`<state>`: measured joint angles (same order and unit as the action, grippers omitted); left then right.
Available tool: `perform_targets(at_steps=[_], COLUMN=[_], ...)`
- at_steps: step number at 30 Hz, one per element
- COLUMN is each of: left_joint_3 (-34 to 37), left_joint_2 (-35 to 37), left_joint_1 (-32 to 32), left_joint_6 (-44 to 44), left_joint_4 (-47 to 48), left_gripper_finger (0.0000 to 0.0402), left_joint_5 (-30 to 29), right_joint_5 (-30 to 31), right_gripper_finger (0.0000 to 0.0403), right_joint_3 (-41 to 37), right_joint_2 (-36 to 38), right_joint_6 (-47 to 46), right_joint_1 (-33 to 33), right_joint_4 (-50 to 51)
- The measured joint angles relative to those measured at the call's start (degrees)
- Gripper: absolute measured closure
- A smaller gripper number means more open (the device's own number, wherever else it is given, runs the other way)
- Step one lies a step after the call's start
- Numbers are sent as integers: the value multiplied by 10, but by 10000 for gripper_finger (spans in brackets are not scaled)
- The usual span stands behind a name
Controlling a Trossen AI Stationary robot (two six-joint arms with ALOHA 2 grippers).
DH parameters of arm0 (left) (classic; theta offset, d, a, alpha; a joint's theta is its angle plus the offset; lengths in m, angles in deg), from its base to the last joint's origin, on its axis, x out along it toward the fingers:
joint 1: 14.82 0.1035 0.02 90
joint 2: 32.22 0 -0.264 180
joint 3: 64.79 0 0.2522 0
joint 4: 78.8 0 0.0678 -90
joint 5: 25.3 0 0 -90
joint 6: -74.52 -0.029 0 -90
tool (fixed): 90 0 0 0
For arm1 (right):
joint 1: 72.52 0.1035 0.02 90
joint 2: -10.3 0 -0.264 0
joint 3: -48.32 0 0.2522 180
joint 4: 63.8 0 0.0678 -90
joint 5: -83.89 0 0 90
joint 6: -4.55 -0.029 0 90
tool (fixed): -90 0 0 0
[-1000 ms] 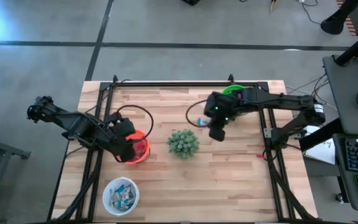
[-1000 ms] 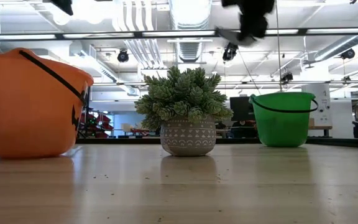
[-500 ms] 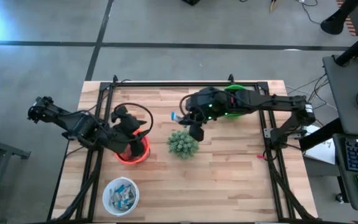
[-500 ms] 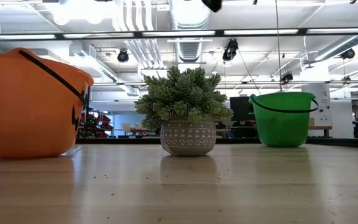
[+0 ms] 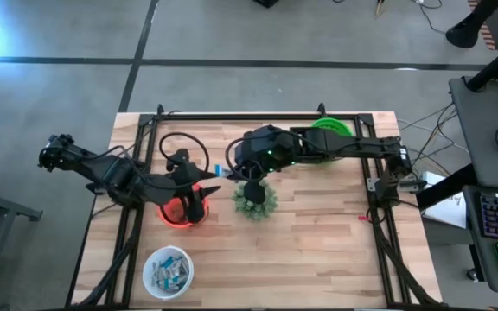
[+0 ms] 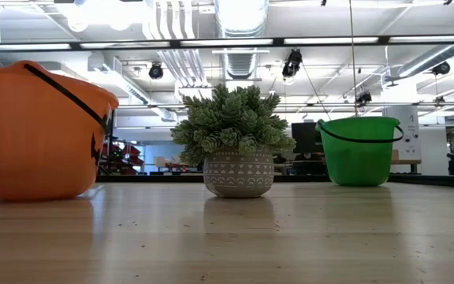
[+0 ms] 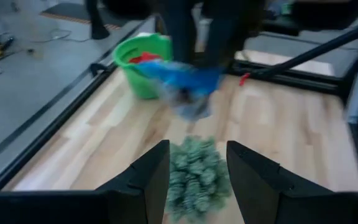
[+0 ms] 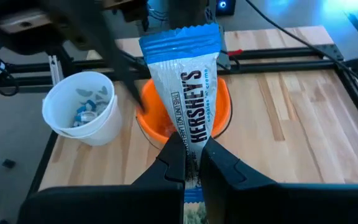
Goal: Sort candy
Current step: Put the white chocolate into the white bucket
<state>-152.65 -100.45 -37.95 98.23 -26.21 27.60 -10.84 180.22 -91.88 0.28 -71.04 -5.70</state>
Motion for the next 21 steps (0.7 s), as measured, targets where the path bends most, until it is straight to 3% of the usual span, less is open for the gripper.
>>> perform_targets(at_steps=[15,21], left_joint_3=[0,0], left_joint_2=[0,0], left_joint_1=[43,46], left_joint_6=[-46,-87], left_joint_4=[-36,-68], left_gripper_finger=[261,261], left_joint_5=[24,65], right_joint_5=[-1,-8], right_gripper_finger=[390,390], right_joint_3=[22,22], right_joint_2=[-11,-11], right_joint_6=[17,20], right_joint_1=[12,13], right_joint_4=[4,5])
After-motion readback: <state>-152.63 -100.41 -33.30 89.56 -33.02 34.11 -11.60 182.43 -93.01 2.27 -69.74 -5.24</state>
